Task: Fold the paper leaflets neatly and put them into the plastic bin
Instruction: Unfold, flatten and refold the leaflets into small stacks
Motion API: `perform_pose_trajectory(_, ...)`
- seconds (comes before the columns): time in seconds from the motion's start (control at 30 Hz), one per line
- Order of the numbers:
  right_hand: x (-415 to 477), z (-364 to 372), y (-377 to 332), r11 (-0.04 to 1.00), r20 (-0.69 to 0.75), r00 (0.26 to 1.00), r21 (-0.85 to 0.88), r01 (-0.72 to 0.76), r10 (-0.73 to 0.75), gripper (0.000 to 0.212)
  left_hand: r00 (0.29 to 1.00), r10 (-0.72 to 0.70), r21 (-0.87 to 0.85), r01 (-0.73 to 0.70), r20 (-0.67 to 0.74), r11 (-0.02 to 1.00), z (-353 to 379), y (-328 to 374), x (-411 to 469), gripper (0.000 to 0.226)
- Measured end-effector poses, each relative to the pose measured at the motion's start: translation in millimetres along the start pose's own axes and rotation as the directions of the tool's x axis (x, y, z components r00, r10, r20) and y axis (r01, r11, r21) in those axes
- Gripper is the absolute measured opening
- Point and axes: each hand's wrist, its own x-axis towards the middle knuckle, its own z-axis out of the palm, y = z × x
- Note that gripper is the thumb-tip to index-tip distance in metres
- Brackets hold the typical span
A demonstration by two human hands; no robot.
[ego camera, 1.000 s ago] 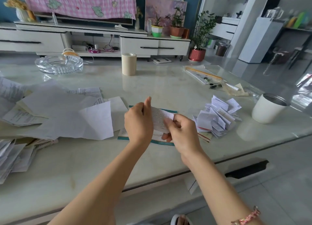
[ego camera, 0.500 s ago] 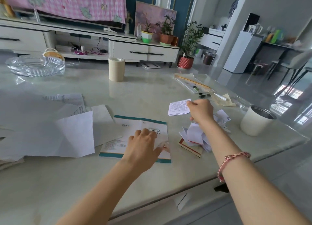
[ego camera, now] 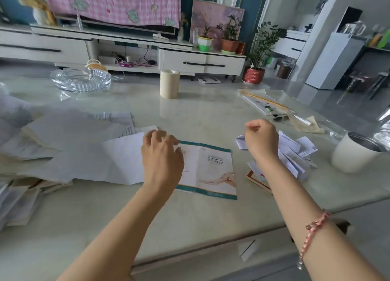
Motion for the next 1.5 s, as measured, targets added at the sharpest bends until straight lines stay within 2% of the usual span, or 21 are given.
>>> perform_pose_trajectory(0.07,-13,13,-13,0.996,0.121,0.993,0.087,-0.002,-0.009,0.021,0.994,-0.1,0.097,0.104,-0.045,0.99,-5,-11,0,0.024)
perform_pose_trajectory(0.17,-31,26,-29,0.973,0.288,0.957,0.217,-0.082,0.016,0.018,0.948,-0.278,0.233,0.239,0.156,0.943,-5,-26,-2,0.025)
perform_pose_trajectory(0.23,-41,32,-36,0.954,0.371,0.927,0.254,-0.158,0.054,0.019,0.903,-0.346,0.31,0.263,0.255,0.914,-4,-31,-5,0.029)
perform_pose_trajectory(0.3,-52,35,-43,0.941,0.429,0.9,0.272,-0.203,0.071,0.016,0.891,-0.374,0.345,0.277,0.255,0.897,-8,-33,-8,0.034)
perform_pose_trajectory(0.37,-61,33,-45,0.935,0.482,0.874,0.279,-0.218,0.06,0.013,0.909,-0.371,0.298,0.307,0.191,0.904,-12,-29,-11,0.037)
perform_pose_trajectory(0.47,-77,28,-46,0.927,0.575,0.817,0.289,-0.239,0.032,0.014,0.949,-0.308,0.087,0.303,0.059,0.949,-30,-13,-20,0.041)
perform_pose_trajectory(0.57,-85,21,-42,0.867,0.61,0.791,0.375,-0.33,0.037,0.01,0.972,-0.215,-0.287,0.181,-0.092,0.941,-51,14,-28,0.042)
perform_pose_trajectory(0.63,-86,17,-37,0.812,0.677,0.736,0.42,-0.406,0.018,0.036,0.968,-0.216,-0.552,0.112,-0.128,0.826,-65,30,-33,0.039)
perform_pose_trajectory(0.7,-85,10,-38,0.76,0.784,0.617,0.437,-0.481,-0.06,0.061,0.973,-0.214,-0.755,0.074,-0.089,0.651,-73,35,-34,0.037)
perform_pose_trajectory(0.77,-87,3,-47,0.683,0.838,0.517,0.48,-0.551,-0.172,0.058,0.974,-0.228,-0.817,0.13,-0.002,0.562,-75,32,-32,0.038)
perform_pose_trajectory(0.8,-88,0,-51,0.634,0.835,0.506,0.514,-0.577,-0.216,0.054,0.967,-0.25,-0.828,0.182,0.052,0.53,-76,28,-30,0.037)
perform_pose_trajectory(0.87,-91,-5,-60,0.617,0.797,0.548,0.57,-0.543,-0.254,0.049,0.95,-0.272,-0.859,0.263,0.152,0.439,-77,24,-27,0.037)
perform_pose_trajectory(0.97,-96,-7,-61,0.722,0.697,0.696,0.571,-0.39,-0.175,0.052,0.942,-0.258,-0.883,0.301,0.216,0.36,-79,22,-26,0.037)
perform_pose_trajectory(1.07,-94,-7,-53,0.788,0.591,0.791,0.559,-0.259,-0.16,0.078,0.947,-0.237,-0.878,0.294,0.216,0.377,-79,23,-27,0.037)
perform_pose_trajectory(1.13,-92,-8,-48,0.8,0.583,0.793,0.553,-0.231,-0.174,0.083,0.945,-0.204,-0.864,0.317,0.254,0.392,-78,25,-28,0.036)
perform_pose_trajectory(1.27,-90,-12,-43,0.716,0.697,0.695,0.576,-0.395,-0.178,0.055,0.921,-0.118,-0.82,0.385,0.371,0.424,-72,25,-30,0.033)
perform_pose_trajectory(1.37,-92,-13,-42,0.626,0.735,0.656,0.597,-0.502,-0.175,0.031,0.915,-0.054,-0.774,0.368,0.399,0.515,-68,28,-32,0.022)
perform_pose_trajectory(1.43,-93,-13,-40,0.657,0.713,0.689,0.584,-0.477,-0.133,0.024,0.951,-0.034,-0.755,0.266,0.308,0.599,-66,31,-35,0.017)
perform_pose_trajectory(1.5,-93,-14,-38,0.706,0.701,0.707,0.546,-0.451,-0.09,0.023,0.988,-0.014,-0.669,0.114,0.153,0.734,-62,33,-37,0.016)
